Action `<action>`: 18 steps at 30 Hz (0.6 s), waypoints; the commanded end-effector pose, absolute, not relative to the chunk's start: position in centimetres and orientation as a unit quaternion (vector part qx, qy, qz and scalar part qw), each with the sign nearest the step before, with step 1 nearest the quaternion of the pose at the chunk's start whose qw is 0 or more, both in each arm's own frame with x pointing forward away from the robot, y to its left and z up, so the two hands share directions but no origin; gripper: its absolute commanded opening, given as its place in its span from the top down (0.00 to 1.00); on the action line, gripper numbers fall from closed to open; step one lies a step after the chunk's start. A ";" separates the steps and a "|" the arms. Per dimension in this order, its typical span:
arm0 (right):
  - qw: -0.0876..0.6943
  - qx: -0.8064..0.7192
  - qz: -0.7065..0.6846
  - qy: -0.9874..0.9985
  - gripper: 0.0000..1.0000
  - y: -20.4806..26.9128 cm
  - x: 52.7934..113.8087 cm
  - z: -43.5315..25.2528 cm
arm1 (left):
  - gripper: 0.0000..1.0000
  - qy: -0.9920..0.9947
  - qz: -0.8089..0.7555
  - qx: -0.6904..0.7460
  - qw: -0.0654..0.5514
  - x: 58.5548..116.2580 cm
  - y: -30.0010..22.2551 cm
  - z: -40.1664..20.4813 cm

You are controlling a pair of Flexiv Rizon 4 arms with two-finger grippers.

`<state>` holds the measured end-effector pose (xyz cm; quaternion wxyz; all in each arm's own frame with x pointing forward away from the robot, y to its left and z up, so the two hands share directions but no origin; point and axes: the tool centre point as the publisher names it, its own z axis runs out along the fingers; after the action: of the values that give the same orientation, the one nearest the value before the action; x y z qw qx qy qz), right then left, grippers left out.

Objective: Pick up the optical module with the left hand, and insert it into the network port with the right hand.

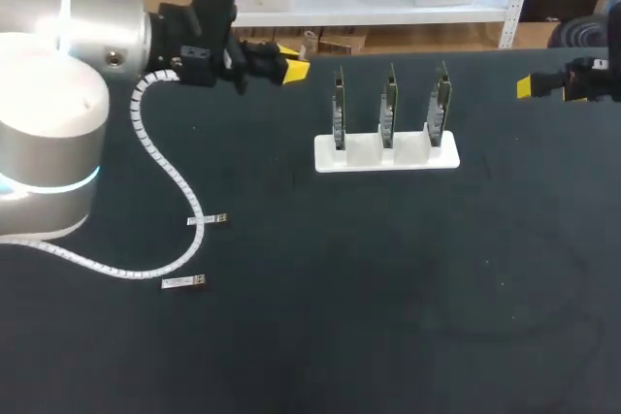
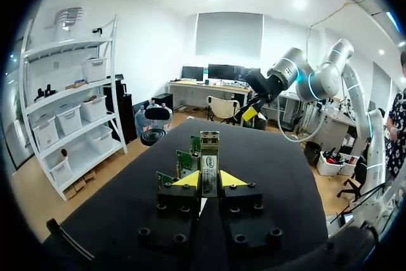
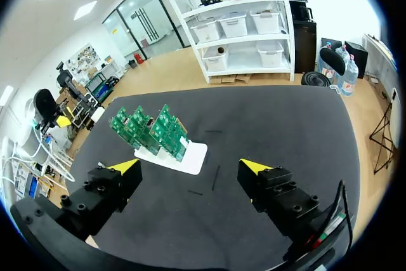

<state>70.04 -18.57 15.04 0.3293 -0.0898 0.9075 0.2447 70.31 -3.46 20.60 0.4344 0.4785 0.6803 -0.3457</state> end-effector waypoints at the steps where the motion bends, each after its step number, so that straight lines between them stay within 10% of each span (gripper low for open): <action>1: 0.330 -0.088 0.242 0.908 0.00 -18.5 70.0 15.1 | 1.00 0.668 -0.360 0.481 0.440 71.8 -4.4 20.4; 18: 0.330 -0.088 0.242 0.908 0.00 -18.5 70.0 15.1 | 1.00 0.639 -0.418 0.492 0.418 73.7 -6.2 19.3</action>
<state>70.04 -18.57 15.04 0.3293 -0.0898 0.9075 0.2448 72.68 -5.84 19.47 0.4238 0.4860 0.6443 -0.4112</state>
